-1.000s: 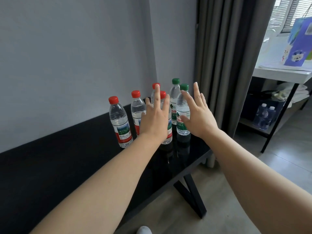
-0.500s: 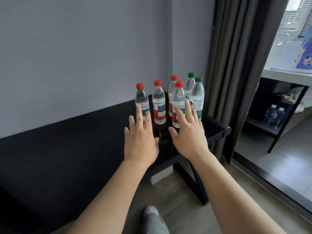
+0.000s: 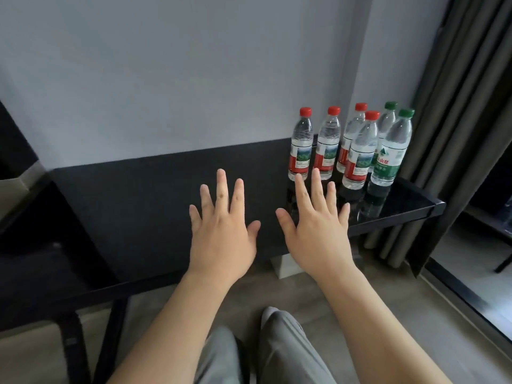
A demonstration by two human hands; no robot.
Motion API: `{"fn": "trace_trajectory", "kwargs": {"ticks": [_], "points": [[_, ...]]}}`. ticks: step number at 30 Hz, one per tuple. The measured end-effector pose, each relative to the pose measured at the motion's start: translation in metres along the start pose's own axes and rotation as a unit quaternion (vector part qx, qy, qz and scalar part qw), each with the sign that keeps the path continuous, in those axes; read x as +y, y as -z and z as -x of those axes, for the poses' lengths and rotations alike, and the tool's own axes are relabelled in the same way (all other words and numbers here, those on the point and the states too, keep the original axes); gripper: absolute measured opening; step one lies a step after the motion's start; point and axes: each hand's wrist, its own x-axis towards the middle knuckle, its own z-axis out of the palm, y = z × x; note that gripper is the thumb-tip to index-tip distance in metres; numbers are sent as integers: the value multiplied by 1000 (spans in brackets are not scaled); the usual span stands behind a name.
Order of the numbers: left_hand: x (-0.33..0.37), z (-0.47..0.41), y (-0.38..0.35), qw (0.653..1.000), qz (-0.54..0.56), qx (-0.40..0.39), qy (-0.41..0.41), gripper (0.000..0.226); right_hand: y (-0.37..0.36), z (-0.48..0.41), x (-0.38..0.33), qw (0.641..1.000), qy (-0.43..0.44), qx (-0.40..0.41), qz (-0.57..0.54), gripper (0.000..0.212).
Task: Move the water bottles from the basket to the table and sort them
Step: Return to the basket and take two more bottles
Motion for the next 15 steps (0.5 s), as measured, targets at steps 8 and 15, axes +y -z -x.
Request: {"fn": "trace_trajectory", "kwargs": {"ticks": [8,15], "points": [[-56,7,-9,997,-5,-44,60,81,-25,-13,-28,999,21,-33,8,73],[-83,-41,-37,993,21,-82,86,81,-68,-65,-40,996,41,-74,9,74]]}}
